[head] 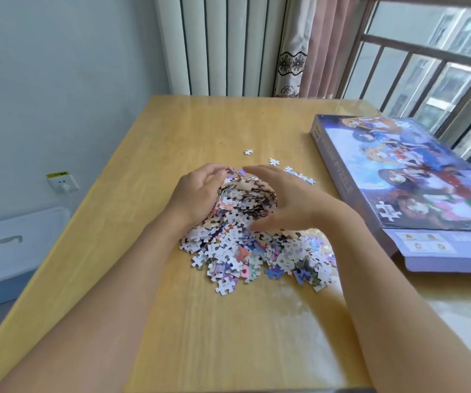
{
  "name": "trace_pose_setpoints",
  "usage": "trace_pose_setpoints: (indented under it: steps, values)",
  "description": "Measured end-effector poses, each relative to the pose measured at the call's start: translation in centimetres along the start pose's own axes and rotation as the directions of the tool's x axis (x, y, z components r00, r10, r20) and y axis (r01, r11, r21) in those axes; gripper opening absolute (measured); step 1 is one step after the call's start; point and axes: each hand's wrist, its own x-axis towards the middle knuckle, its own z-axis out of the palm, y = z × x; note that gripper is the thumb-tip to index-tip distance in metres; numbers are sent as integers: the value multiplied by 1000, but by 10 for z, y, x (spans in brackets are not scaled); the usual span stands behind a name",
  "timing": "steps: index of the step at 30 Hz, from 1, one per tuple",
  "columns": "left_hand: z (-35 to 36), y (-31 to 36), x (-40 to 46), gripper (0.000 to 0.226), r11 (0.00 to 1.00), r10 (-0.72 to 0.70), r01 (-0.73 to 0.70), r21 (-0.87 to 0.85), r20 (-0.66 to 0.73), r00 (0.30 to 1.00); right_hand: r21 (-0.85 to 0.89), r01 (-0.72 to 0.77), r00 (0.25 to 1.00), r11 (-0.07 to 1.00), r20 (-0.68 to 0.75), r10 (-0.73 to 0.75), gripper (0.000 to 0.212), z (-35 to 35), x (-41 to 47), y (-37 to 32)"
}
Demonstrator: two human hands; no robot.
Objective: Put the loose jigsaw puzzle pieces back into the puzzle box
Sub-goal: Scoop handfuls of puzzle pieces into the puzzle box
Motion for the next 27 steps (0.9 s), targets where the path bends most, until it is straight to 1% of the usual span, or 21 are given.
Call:
trace_pose_setpoints:
  steps: [2, 4, 7, 9, 12, 14, 17, 19, 22, 25, 27]
  values:
    - [-4, -2, 2, 37, 998, -14, 11, 67, 44, 999, -75, 20, 1000, 997, -13, -21, 106, 2, 0, 3]
    - [-3, -3, 3, 39, 996, -30, 20, 89, 111, 993, -115, 12, 1000, 993, -24, -15, 105, 5, 1, 6]
    - [5, -2, 1, 41, 1000, -15, 11, 24, 171, 985, -134, 14, 997, 991, -68, -23, 100, 11, 4, 8]
    - [9, 0, 1, 41, 999, -8, 14, -32, 179, 984, -168, 22, 993, 986, -111, -41, 98, 14, 7, 7]
    - [11, -1, 3, 41, 994, -8, 27, -108, 171, 985, -174, 46, 984, 984, -162, -74, 105, 18, 8, 4]
    - [11, -2, 3, 46, 989, 0, 24, -146, 164, 987, -197, 71, 980, 978, -170, -106, 105, 19, 8, 0]
    - [11, -1, 4, 65, 976, -15, 41, -213, 122, 992, -259, 109, 980, 960, -137, -148, 86, 17, 10, -1]
    - [9, -1, 6, 71, 974, -13, 34, -223, 95, 995, -274, 110, 978, 955, -143, -154, 73, 16, 11, 1]
    - [7, -1, 7, 67, 982, 23, -7, -190, 80, 997, -288, 88, 970, 954, -192, -147, 64, 14, 12, 2]
    - [5, 0, 7, 55, 982, 45, -34, -188, 53, 998, -245, 85, 961, 966, -236, -145, 53, 10, 11, 3]
    - [4, 1, 6, 53, 980, 57, -43, -195, 67, 996, -223, 72, 959, 972, -252, -129, 49, 7, 10, 4]
